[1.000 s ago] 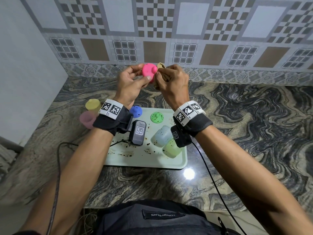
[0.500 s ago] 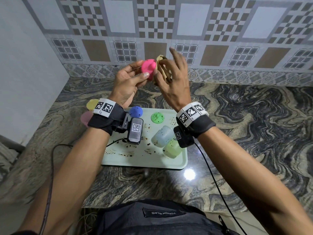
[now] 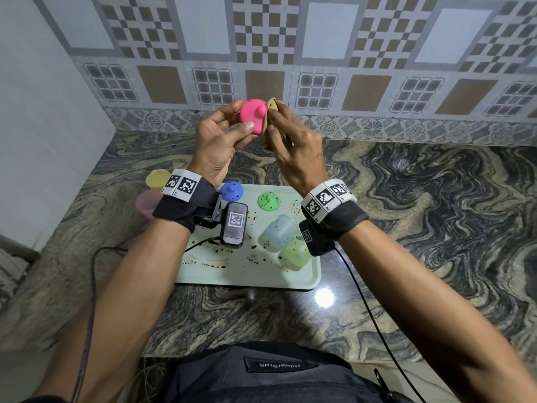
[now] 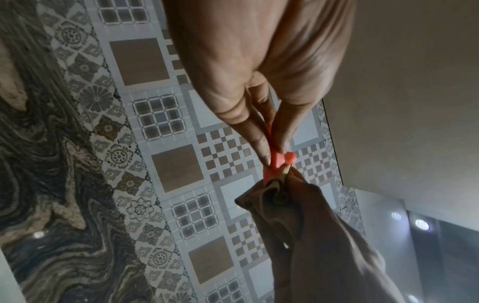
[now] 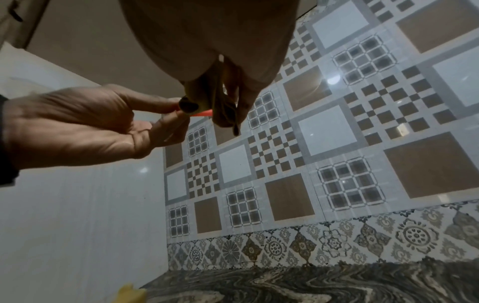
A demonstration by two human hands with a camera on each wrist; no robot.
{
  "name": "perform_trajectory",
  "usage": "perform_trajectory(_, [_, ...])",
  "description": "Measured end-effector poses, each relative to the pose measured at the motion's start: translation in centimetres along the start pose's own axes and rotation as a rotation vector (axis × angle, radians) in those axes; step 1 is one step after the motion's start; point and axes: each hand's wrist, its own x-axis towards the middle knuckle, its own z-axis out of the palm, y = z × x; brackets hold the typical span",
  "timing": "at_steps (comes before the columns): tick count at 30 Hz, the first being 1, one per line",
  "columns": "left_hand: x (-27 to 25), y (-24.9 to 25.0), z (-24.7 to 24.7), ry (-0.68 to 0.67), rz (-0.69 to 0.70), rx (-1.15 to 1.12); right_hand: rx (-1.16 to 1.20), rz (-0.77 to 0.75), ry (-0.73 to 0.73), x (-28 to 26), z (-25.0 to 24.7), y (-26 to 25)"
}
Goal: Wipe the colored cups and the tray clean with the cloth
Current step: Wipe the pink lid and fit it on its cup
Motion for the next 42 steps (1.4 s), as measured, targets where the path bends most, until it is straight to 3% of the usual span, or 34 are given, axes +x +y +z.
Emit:
perform_trajectory(18, [0.3, 0.4, -1.6, -0.167, 0.087, 0.156, 0.464, 0.443, 0.03, 1.7, -0.4, -0.5])
perform_trajectory(22, [0.0, 0.2, -1.6, -0.253, 0.053, 0.218, 0.522, 0.512, 0.1, 2.7, -1.1, -0.4])
perform_trajectory(25, [-0.6, -0.6, -1.5, -0.223, -0.008, 0.103, 0.488, 0.481, 0.197, 3.0, -1.6, -0.8])
perform_trajectory(28, [-0.5, -0.6, -1.4, -0.18, -0.046, 0.02, 0.41, 0.364, 0.199, 1.6, -1.4, -1.3])
perform_trajectory(32, [0.0, 0.0, -1.8, -0.178, -0.066, -0.05, 0.445, 0.354, 0.257, 0.2, -1.1, -0.8])
perform_trajectory(37, [0.5, 0.1, -1.6, -0.153, -0.064, -0.106, 0.4, 0.3, 0.175, 0.3, -0.8, -1.3])
perform_trajectory(42, [0.0, -0.1, -0.1, -0.066, 0.003, -0.078, 0.26, 0.243, 0.188, 0.1, 0.2, -1.6])
